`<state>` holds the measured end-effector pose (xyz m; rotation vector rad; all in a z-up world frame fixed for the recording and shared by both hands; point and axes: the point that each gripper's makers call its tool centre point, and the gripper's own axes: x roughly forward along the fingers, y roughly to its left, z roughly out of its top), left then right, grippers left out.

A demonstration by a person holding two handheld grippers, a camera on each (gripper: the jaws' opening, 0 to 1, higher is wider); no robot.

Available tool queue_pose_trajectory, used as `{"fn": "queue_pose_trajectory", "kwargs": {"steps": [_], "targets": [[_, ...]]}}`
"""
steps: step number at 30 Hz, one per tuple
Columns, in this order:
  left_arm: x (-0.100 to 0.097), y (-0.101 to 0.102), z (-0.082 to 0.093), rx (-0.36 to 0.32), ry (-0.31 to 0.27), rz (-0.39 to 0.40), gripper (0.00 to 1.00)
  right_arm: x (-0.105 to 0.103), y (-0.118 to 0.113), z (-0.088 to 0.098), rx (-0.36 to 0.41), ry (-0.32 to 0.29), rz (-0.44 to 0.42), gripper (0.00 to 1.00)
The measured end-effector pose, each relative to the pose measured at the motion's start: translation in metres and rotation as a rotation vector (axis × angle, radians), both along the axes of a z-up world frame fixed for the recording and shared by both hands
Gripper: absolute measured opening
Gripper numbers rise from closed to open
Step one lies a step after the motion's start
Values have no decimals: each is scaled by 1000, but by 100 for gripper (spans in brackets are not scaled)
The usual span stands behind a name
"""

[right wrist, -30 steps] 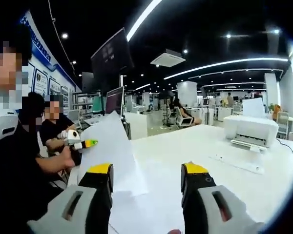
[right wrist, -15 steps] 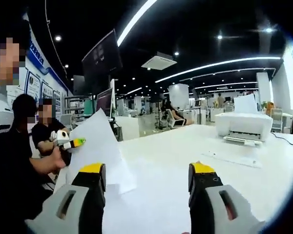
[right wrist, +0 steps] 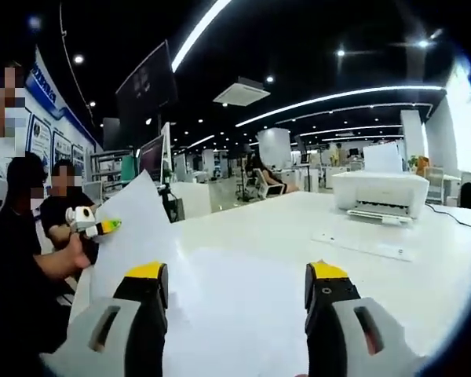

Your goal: Organize the stack of printing papers by aligning and flattening the scattered papers on the table

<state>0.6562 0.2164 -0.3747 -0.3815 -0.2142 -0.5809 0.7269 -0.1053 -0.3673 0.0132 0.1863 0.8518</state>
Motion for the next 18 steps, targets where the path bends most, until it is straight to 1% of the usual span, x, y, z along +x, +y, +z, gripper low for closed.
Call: {"fn": "queue_pose_trajectory", "kwargs": {"steps": [5, 11, 18], "targets": [[1, 1, -1, -3, 7, -2, 7, 3, 3, -2, -14, 1, -4, 66], [2, 3, -2, -8, 10, -2, 7, 6, 8, 1, -25, -5, -2, 66], [2, 4, -2, -17, 10, -3, 7, 16, 7, -2, -40, 0, -15, 66]]}}
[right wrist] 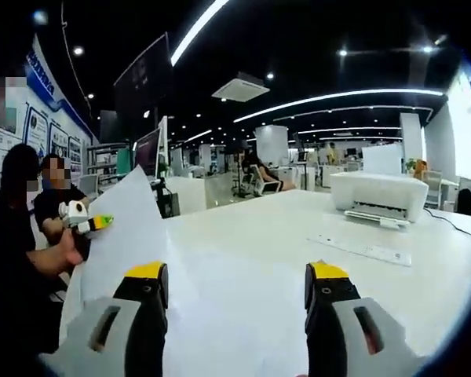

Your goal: Organize the stack of printing papers by aligning and flattening the scattered papers on the table

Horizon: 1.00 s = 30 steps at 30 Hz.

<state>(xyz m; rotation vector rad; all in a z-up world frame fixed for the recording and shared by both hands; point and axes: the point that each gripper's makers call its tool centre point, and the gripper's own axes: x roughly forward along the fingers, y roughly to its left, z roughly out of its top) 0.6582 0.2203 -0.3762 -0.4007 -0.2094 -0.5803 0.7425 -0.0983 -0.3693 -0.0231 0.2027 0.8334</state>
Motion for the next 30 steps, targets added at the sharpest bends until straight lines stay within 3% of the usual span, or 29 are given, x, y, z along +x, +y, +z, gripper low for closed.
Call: {"fn": "queue_pose_trajectory", "kwargs": {"steps": [15, 30], "targets": [[1, 0, -1, -6, 11, -5, 7, 44, 4, -19, -66, 36, -10, 65], [0, -2, -2, -6, 13, -7, 7, 72, 10, -33, -100, 58, -15, 63]]}}
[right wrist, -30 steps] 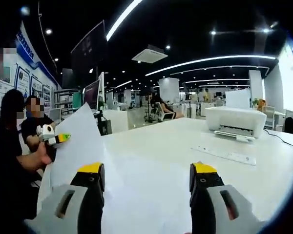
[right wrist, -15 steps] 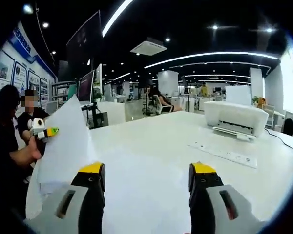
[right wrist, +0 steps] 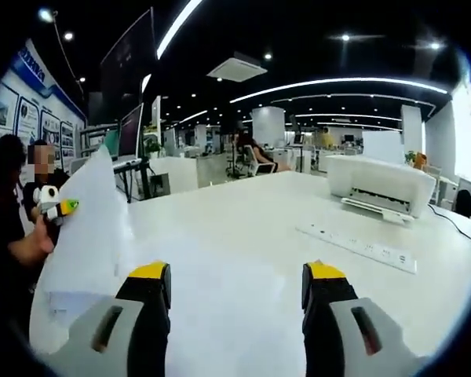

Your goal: Organize the stack of printing papers by aligning and flattening the scattered papers on the table

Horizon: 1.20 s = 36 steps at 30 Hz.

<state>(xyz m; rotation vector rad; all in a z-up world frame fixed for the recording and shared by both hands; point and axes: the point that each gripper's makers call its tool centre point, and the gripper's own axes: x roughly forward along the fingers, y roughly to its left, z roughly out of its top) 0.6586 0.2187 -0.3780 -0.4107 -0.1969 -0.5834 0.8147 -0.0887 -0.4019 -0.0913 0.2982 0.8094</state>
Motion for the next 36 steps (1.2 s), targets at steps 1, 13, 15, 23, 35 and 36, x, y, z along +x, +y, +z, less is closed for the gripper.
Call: {"fn": "queue_pose_trajectory", "kwargs": {"steps": [1, 13, 15, 23, 35, 36], "targets": [[0, 0, 0, 0, 0, 0, 7, 2, 1, -1, -4, 2, 1, 63], [0, 0, 0, -3, 2, -8, 7, 20, 16, -23, -62, 48, 11, 63], [0, 0, -1, -2, 2, -9, 7, 21, 19, -28, -65, 59, 10, 63], [0, 0, -1, -4, 4, -14, 7, 26, 25, -40, -58, 89, 4, 63], [-1, 0, -1, -4, 3, -16, 7, 38, 28, -62, -74, 129, -4, 62], [-1, 0, -1, -4, 4, -16, 7, 40, 27, -64, -74, 130, -10, 60]]}}
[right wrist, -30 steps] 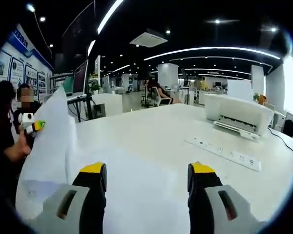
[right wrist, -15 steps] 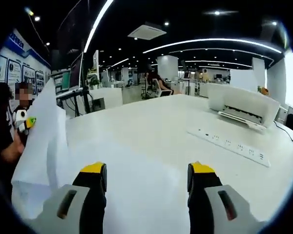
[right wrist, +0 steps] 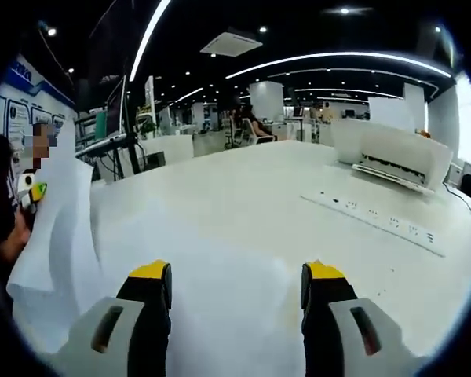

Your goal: Organize the stack of printing papers by aligning and flattening the scattered papers on the table

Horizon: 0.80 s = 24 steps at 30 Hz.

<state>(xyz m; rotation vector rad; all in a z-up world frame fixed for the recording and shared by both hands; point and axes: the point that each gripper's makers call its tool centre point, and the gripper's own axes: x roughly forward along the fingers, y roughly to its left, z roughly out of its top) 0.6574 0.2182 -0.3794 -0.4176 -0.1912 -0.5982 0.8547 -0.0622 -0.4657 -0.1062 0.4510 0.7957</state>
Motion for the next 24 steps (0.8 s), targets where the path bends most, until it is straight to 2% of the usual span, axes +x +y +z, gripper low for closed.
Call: {"fn": "queue_pose_trajectory", "kwargs": {"steps": [5, 15, 19, 24], "targets": [[0, 0, 0, 1, 0, 1, 7, 4, -3, -6, 19, -1, -12, 58], [0, -1, -1, 7, 6, 3, 7, 5, -6, -16, 4, -2, -19, 57], [1, -2, -2, 13, 9, 2, 7, 1, -4, -17, -42, -68, -6, 48], [1, -3, -3, 22, 15, 1, 7, -4, -3, -15, -16, -77, -12, 41]]}}
